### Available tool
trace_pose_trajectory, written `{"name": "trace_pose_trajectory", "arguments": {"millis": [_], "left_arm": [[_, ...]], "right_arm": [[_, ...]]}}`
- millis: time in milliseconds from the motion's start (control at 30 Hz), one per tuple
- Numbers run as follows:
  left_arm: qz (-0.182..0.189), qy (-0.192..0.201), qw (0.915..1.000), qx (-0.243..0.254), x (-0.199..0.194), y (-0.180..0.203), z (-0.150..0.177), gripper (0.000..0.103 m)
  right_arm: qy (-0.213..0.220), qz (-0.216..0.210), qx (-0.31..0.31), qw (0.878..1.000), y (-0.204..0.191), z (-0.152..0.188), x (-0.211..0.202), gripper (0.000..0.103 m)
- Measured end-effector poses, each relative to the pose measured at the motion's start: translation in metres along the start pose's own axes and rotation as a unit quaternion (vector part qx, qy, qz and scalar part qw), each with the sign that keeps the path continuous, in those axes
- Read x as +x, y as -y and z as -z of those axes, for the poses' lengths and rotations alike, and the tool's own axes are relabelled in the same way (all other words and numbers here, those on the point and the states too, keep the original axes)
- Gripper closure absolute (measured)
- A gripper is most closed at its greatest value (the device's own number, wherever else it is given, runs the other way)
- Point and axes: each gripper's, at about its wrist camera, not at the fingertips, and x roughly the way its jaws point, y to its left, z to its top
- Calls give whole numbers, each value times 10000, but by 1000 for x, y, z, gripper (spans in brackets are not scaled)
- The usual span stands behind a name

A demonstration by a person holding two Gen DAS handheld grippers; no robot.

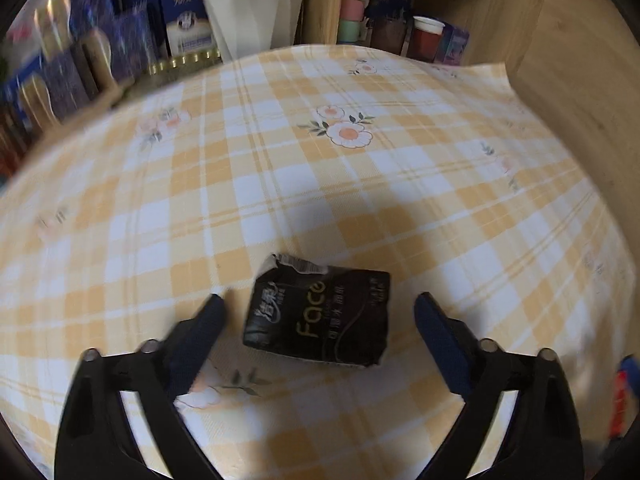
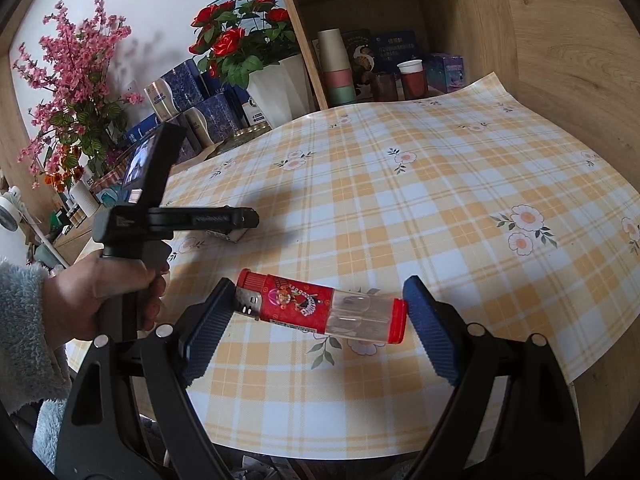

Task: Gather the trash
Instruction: 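Grasp the black Face tissue pack with the left tool while the right tool holds the red tube, then carry the red tube over the bin and open the right tool while the left tool carries the tissue pack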

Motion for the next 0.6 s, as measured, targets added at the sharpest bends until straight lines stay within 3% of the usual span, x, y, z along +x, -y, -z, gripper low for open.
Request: {"name": "trace_pose_trajectory", "arguments": {"millis": [100,300,467,600], "left_arm": [[-22,-21,9999,139,-5,1,1,41],[370,-22,9990,265,-35,-6,24,44],[863,232,9960,-66,-89,-18,61,44],[991,437,9940,-142,-133,-25,96,44]], "right_arm": [[-7,-9,-9,10000,-1,1,-1,18],[-30,-27,-65,10000,-9,6,-8,18],[-32,-55,-252,9997,-25,15,-22,18],[-65,-119,-394,9991,-40,27,-34,19]]}}
